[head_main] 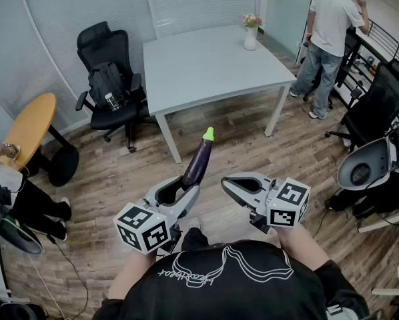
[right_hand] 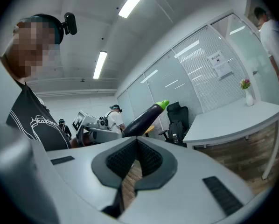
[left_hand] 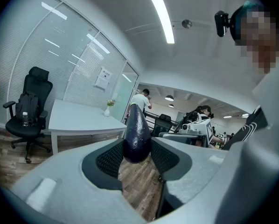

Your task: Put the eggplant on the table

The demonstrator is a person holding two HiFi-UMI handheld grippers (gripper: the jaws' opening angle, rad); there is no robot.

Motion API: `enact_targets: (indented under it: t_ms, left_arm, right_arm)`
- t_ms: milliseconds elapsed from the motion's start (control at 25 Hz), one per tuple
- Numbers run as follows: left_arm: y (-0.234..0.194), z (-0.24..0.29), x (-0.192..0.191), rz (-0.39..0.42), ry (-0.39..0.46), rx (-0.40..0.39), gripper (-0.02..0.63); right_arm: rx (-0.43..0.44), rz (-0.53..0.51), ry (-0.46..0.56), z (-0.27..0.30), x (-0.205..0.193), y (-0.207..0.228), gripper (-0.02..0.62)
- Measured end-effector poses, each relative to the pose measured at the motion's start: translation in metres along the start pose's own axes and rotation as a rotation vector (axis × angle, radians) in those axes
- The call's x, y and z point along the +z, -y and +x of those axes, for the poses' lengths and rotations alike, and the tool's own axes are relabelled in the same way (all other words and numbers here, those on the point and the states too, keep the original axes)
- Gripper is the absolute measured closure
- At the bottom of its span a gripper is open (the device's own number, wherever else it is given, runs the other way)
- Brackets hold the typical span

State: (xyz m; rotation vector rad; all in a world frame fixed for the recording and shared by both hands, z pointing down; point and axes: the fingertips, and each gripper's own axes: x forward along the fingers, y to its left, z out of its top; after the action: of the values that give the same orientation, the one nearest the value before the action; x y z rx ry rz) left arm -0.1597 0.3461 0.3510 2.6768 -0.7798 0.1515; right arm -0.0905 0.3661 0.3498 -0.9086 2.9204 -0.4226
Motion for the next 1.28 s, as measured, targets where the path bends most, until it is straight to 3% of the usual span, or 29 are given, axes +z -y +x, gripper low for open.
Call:
enact_targets:
  t_ms: [720,1280]
  left_arm:
    - [0.015,0.000,0.001,0.005,0.014,-0.011,0.414]
    - [-0.022,0.043,0.014,0.006,-0.007,-0.037,0.414]
  right_arm:
    - [-0.062,0.043,-0.034,-0.013,-0.008,0.001,0.586]
    - [-0.076,0.093,0.043,-0.002,0.010,0.056,0.586]
